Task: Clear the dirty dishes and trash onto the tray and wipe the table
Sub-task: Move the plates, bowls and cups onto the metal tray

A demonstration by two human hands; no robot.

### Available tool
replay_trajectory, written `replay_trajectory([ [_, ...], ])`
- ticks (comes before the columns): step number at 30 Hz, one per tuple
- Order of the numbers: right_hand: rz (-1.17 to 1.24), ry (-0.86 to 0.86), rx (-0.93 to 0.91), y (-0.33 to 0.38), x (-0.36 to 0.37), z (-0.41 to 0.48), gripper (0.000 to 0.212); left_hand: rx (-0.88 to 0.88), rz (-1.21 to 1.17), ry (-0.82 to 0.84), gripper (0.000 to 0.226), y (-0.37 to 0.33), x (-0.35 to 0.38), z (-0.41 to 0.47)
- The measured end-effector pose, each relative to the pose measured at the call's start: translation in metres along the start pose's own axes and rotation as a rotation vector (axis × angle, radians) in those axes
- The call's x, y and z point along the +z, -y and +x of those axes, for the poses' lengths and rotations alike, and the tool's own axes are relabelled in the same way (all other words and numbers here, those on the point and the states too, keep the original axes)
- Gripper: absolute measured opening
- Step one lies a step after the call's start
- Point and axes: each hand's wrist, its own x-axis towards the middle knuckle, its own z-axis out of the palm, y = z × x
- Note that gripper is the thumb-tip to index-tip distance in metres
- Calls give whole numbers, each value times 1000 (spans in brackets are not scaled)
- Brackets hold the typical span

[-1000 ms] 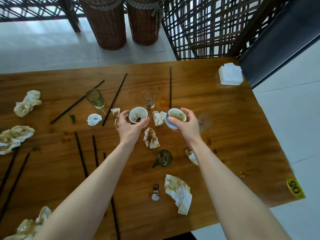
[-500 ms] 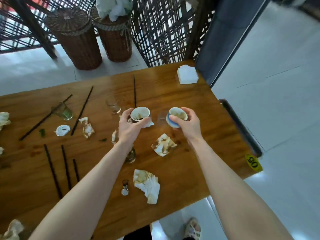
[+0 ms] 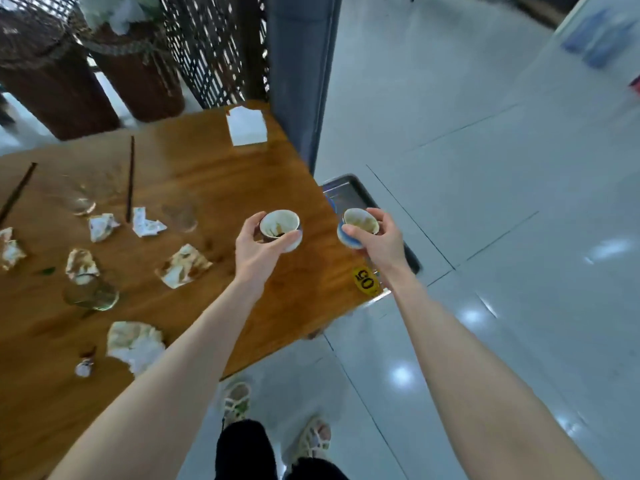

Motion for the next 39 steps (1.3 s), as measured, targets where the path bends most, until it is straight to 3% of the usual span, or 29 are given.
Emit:
replay_trajectory([
  [7, 65, -55, 49, -16, -97, 35, 60, -9, 40, 76, 71, -5, 113, -3],
  [20, 61, -16, 148, -30, -188, 177, 61, -78, 4, 114, 73, 1, 278, 66],
  [28, 38, 127, 238, -55, -206, 241, 61, -202, -11, -26, 75, 23, 329, 88],
  [39, -170, 473, 245, -121, -195, 286, 64, -373, -129, -396, 68, 96, 362, 56],
])
